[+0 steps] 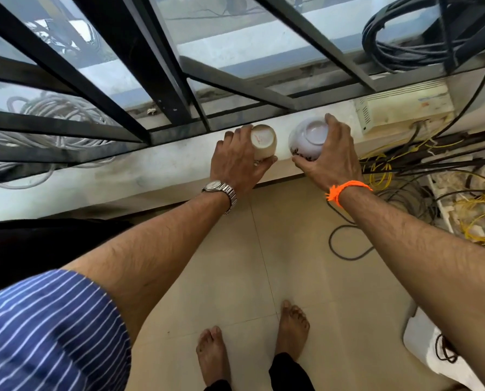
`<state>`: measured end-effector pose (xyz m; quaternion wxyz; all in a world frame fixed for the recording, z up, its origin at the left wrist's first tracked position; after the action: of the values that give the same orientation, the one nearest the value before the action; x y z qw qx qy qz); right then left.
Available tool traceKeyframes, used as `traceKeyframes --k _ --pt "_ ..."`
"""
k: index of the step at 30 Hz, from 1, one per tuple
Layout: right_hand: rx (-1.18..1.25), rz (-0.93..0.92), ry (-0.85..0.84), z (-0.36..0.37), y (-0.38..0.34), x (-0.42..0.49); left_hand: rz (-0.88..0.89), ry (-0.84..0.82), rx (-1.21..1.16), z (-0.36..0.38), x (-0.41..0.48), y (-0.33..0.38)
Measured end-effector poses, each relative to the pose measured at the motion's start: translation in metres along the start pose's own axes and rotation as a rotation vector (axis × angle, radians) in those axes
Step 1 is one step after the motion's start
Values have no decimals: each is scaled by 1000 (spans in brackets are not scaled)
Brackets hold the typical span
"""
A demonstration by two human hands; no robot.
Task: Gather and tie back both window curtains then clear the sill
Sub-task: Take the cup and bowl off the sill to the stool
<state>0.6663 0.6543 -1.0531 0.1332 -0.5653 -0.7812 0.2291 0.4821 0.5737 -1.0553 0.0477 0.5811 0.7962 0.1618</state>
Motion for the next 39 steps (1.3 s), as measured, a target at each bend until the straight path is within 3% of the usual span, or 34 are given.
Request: traceKeyframes --k 10,24,26,30,34,39 --pt "-15 -25 8 0 1 10 -41 6 79 1 9 0" --pt "54 74 -98 -25 0 -9 -88 -111 -220 -11 -2 8" --pt "145 145 -140 -29 0 -17 -107 -115 -277 -18 -6 11" --pt "507 453 -291 -40 0 -35 -161 -157 -346 -34 -15 18" --pt "961 685 -461 -57 -9 -57 -319 -315 -443 -50 -24 24" --pt "1222 778 -514 -76 -16 -82 -582 -523 -746 -77 -31 30"
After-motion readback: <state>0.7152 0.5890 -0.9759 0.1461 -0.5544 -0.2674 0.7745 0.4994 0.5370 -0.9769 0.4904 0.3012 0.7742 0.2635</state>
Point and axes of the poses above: each hand's wrist, its own x-axis towards the middle knuckle, its own z-axis out of the palm, y = z × x, the point moved 1 cm from there along x, towards the middle knuckle, and after that the axes turned 2 degrees about -z, right-handed, at the moved point
